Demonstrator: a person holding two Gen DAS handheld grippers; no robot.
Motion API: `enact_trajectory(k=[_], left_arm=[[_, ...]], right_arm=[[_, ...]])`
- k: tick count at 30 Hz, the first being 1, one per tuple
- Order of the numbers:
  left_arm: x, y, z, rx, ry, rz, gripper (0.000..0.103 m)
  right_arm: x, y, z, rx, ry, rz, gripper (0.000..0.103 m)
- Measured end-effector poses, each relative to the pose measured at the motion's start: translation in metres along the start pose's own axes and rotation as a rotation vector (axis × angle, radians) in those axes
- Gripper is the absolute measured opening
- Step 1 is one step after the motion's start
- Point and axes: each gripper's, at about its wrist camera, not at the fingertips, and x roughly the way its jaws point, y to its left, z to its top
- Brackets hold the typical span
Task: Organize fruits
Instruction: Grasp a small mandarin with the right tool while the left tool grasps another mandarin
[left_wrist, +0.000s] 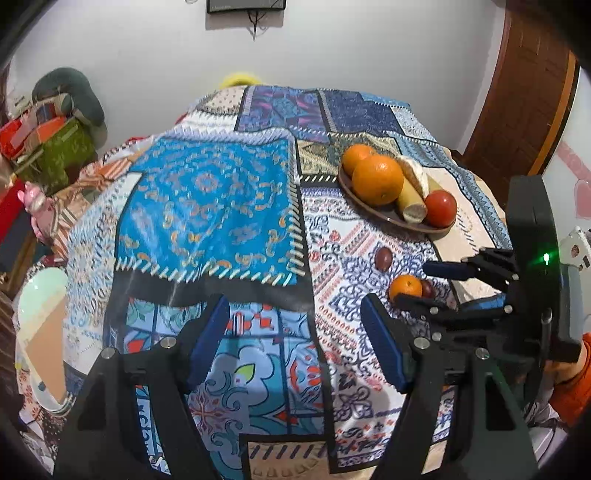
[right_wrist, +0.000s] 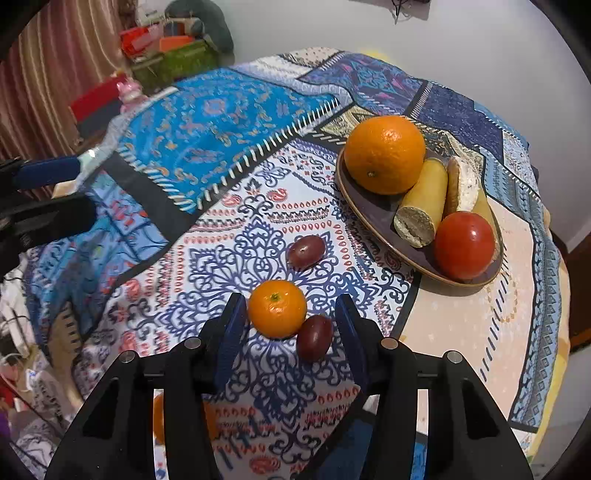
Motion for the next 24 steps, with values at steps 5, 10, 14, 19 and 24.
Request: enact_trajectory(k=[5,10,14,19,24], left_arm=[[0.005,0.005,-0.007,0.006,0.008,-0.024,0.073],[0.004,-0.003,-0.010,0.035,0.006,-0.075,0.073],[0.003,-0.017,-0.015,0.087,0.013,-0.113,0.073],[0.005,-0.039,-0.019,0.134,0.036,-0.166,0.073],[0.007,-0.065,-0.024,0.182,0.063,-0.214,0.073]], right_arm=[[0.006,0.010,0.004,-0.021,0.020,-0.004,0.035],[0.003,0.012,0.004,-0.005,0.017,-0.017,0.032],[-0.011,0.005,0.001,0.053,-0.011,-0.029,0.032],[-0.037,-0.014,-0.008,0.159,-0.060,-0.053,0.032],[-0.063,-0.038,-0.021,0.248,-0.111,-0.082,0.032]])
